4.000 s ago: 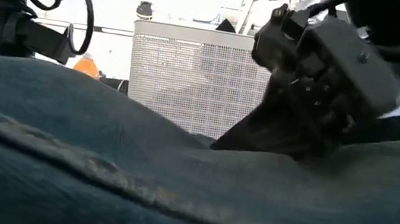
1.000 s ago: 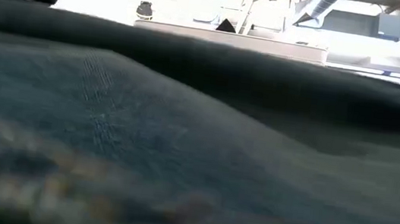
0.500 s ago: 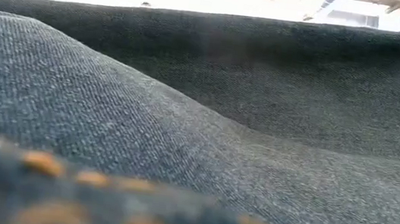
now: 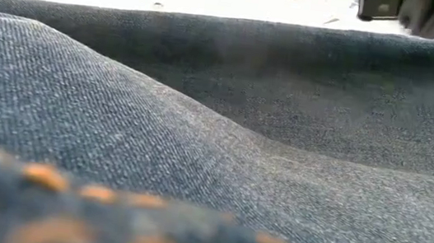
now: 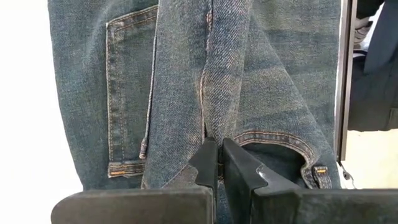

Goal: Fold laundry
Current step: Fold the dark blue jeans

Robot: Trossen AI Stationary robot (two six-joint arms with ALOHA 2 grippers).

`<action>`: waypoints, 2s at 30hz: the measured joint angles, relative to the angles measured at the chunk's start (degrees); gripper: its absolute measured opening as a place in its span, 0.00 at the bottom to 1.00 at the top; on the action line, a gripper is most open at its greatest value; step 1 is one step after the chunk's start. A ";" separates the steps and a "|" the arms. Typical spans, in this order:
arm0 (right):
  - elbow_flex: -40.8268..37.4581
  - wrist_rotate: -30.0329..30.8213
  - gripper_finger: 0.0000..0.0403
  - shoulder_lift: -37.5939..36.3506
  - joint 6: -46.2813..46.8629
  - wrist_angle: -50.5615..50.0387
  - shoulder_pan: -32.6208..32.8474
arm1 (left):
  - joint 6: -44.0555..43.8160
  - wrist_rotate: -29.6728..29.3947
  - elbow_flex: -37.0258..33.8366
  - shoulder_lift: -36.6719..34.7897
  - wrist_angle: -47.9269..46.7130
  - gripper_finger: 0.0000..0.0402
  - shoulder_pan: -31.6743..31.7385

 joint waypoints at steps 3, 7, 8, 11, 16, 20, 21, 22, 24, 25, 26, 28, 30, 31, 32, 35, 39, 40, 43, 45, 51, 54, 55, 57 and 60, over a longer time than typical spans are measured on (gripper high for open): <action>0.07 -2.78 0.49 0.04 2.16 -0.62 -0.38 | -0.48 -0.07 0.00 0.00 0.16 0.00 -0.49; -0.12 -4.22 0.49 0.08 3.08 -1.47 0.43 | -1.79 -0.50 0.00 0.00 0.15 0.00 -1.77; -0.34 -4.42 0.48 0.08 3.36 -1.61 0.77 | -2.10 -0.80 0.00 0.00 0.14 0.00 -2.13; -0.72 -5.07 0.45 0.11 3.47 -4.11 1.65 | -2.72 -1.56 0.00 -0.01 0.14 0.00 -3.08; -0.79 -5.74 0.23 1.25 1.69 -5.81 2.06 | -3.17 -2.23 0.00 -0.02 0.12 0.00 -3.67; -0.72 -6.39 0.04 1.67 -2.34 -6.33 1.93 | -3.24 -2.21 0.00 -0.02 0.08 0.00 -3.66; -0.72 -5.79 0.04 1.67 -2.32 -8.71 1.86 | -3.22 -2.17 0.00 -0.02 0.11 0.00 -3.68; -0.72 -5.38 0.05 1.66 -1.92 -11.81 1.43 | -3.32 -2.10 0.00 -0.02 0.07 0.00 -3.68; -0.72 -5.38 0.06 1.87 -1.04 -19.61 0.74 | -4.02 -2.00 0.00 -0.02 0.07 0.00 -3.71; -0.72 -5.55 0.05 2.28 -0.71 -22.87 0.69 | -4.36 -1.99 0.00 -0.02 0.04 0.00 -3.88; -0.72 -5.77 0.05 2.82 -0.95 -25.08 0.65 | -4.71 -2.02 0.00 -0.02 0.03 0.00 -4.20; -0.83 -7.15 0.04 3.58 -2.78 -26.05 1.04 | -5.41 -2.23 0.02 -0.02 0.16 0.00 -4.81; -0.87 -8.90 0.05 3.88 -4.77 -24.05 1.53 | -5.87 -2.89 0.04 -0.02 0.11 0.00 -5.27; -0.87 -9.37 0.06 3.88 -5.22 -22.90 1.86 | -5.92 -3.07 0.04 -0.02 0.00 0.00 -5.34; -0.87 -9.51 0.08 3.88 -5.69 -21.84 2.06 | -6.00 -3.09 0.04 -0.02 -0.08 0.00 -5.36; -0.14 -9.61 0.14 3.44 -6.93 -22.47 1.95 | -5.98 -3.12 0.04 -0.02 -0.16 0.00 -5.36; 2.67 -8.50 0.22 1.77 -7.37 -27.57 1.91 | -5.80 -3.07 0.04 -0.02 -0.34 0.00 -5.36; 3.62 -7.81 0.24 1.28 -7.62 -29.32 1.91 | -5.80 -3.07 0.04 -0.02 -0.34 0.00 -5.36; 6.33 -5.63 0.30 -0.82 -8.02 -33.17 1.91 | -6.04 -3.07 0.04 -0.02 -0.36 0.00 -5.36; 7.87 -3.84 0.34 -2.48 -7.69 -33.42 2.05 | -6.06 -3.11 0.04 -0.02 -0.36 0.00 -5.36; 8.80 -2.08 0.46 -6.47 -3.73 -25.05 6.67 | -6.02 -3.46 0.04 -0.02 -0.43 0.00 -5.36; 8.74 -2.08 0.51 -5.79 -1.68 -21.22 10.62 | -6.00 -3.46 0.04 -0.02 -0.43 0.00 -5.36; 8.72 -2.08 0.53 -5.23 -1.17 -20.44 11.93 | -5.99 -3.46 0.04 -0.02 -0.43 0.00 -5.35; 8.72 -2.05 0.55 -3.65 -1.13 -19.73 14.42 | -5.51 -3.48 0.04 -0.02 -0.45 0.00 -5.36; 8.68 -1.92 0.55 -0.77 -1.13 -19.88 16.79 | -4.54 -3.50 0.04 -0.02 -0.44 0.00 -5.34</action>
